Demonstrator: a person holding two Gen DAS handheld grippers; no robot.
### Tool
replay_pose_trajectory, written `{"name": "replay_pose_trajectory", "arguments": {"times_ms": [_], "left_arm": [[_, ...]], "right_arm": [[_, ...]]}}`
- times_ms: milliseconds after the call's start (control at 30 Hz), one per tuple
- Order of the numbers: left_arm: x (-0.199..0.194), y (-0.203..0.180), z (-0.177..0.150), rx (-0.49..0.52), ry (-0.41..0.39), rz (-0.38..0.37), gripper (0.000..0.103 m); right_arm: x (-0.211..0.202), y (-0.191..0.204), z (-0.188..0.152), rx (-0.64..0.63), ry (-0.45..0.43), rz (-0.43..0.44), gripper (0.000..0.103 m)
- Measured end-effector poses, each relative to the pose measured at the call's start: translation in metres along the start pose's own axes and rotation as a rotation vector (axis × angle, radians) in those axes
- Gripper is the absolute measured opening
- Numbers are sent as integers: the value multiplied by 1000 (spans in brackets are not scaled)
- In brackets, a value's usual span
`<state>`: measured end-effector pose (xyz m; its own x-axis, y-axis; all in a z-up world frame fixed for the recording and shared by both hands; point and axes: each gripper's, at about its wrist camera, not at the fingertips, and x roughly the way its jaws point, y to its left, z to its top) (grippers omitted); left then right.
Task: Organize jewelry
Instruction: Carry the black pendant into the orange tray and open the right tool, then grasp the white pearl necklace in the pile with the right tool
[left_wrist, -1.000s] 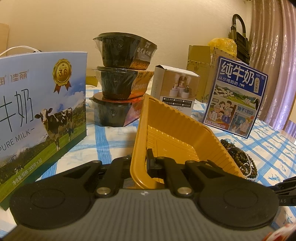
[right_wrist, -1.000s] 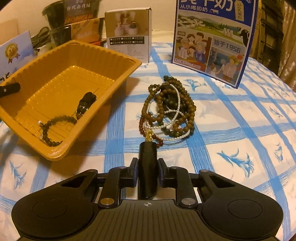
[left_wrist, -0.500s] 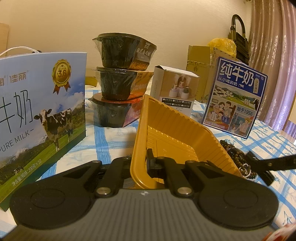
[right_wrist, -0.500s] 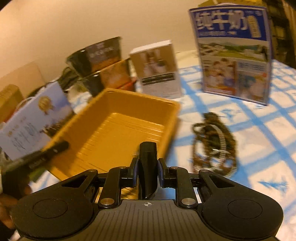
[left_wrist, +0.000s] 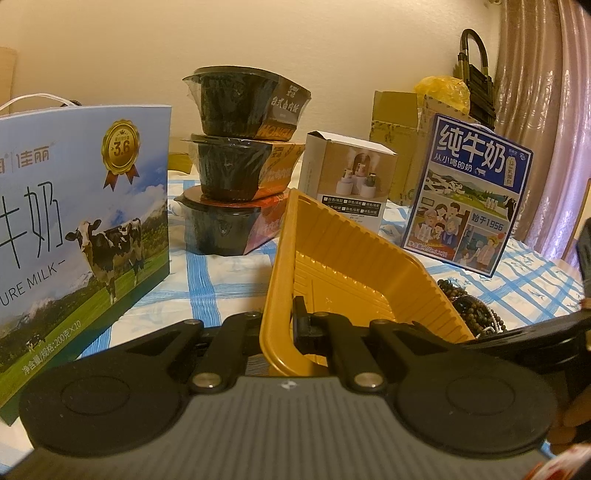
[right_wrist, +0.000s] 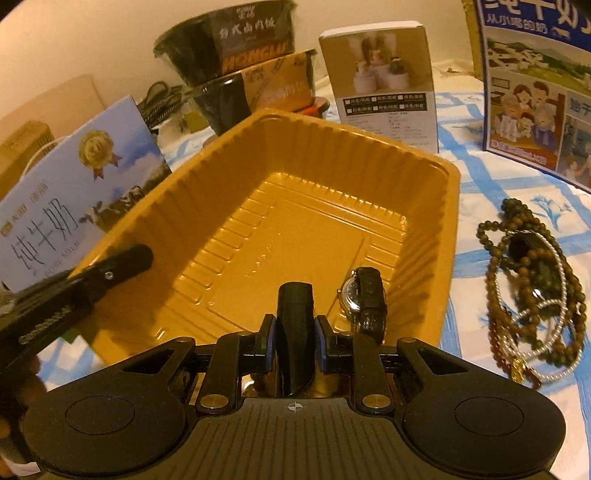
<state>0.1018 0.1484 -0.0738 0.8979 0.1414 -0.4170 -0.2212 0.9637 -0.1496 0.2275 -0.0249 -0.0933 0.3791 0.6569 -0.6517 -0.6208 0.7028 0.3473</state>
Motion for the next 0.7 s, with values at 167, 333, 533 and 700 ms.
{"name": "replay_pose_trajectory", "arguments": {"times_ms": [167,333,533,700], "left_arm": [[0,1,0,-6,4,0,5],[1,2,0,-7,3,0,5],[1,4,-1,-7,3,2,5],[2,4,-1,-4,5,6,5]], "right_arm": [[-8,-1,-3,2,-39,19,31],[-39,-13,-13,41,-113,18,40],[-81,-45,-36,99,-178,-72,40],[-109,-81,-49,189,-217,-148,40]]}}
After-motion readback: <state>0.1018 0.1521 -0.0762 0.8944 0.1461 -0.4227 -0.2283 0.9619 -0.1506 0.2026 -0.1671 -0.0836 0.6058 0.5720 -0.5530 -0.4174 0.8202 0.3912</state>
